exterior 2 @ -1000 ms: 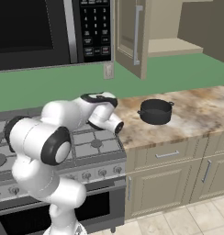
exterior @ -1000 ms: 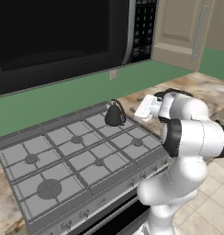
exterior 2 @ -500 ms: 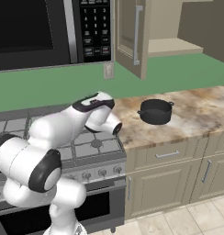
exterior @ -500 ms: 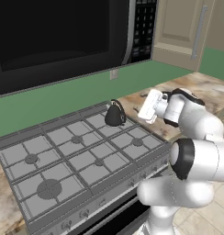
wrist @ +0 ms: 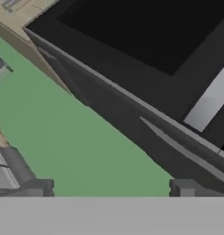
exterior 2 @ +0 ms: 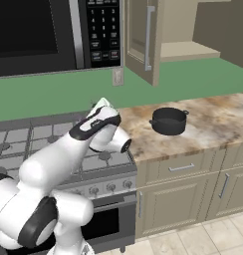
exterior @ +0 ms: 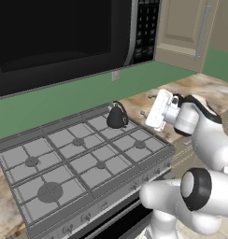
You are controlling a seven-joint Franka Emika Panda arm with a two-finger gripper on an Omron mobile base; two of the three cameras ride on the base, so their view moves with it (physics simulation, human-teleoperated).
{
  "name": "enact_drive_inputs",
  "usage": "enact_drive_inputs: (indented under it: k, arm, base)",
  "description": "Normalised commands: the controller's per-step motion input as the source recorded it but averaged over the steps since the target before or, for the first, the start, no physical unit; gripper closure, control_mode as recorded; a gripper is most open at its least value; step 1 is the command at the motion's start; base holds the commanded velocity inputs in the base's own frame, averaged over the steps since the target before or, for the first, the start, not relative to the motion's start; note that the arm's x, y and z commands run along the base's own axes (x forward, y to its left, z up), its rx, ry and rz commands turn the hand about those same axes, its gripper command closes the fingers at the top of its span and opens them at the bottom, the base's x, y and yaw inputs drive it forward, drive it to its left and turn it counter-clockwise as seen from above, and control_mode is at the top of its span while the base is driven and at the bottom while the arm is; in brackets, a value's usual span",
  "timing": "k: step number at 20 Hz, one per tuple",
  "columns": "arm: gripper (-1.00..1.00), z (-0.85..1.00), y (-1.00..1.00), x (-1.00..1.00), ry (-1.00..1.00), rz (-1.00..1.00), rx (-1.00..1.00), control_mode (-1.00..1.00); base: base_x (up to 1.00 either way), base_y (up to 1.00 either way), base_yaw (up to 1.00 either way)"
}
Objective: Pick the kettle from the cabinet and place it on a stove burner. Then pick the pot from the counter and place it on another stove burner. Finally, turn both burners on.
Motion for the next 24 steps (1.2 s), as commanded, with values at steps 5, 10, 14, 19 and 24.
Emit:
enact_drive_inputs:
  k: [5, 10, 14, 19, 24]
  arm:
    - [-1.0, 0.39, -0.02, -0.48, -0.23, -0.04, -0.15, -1.0]
    - [-1.0, 0.33, 0.0, -0.49, -0.2, -0.04, -0.21, -1.0]
    - [-1.0, 0.3, 0.0, -0.46, -0.17, -0.04, -0.25, -1.0]
    - [-1.0, 0.29, 0.0, -0.48, -0.12, -0.04, -0.27, -1.0]
    - [-1.0, 0.16, 0.0, -0.41, -0.02, -0.07, -0.28, -1.0]
  base:
    - [0.0, 0.0, 0.0]
    - [0.0, 0.0, 0.0]
    - [0.0, 0.0, 0.0]
    - [0.0, 0.0, 0.0]
    - [0.0, 0.0, 0.0]
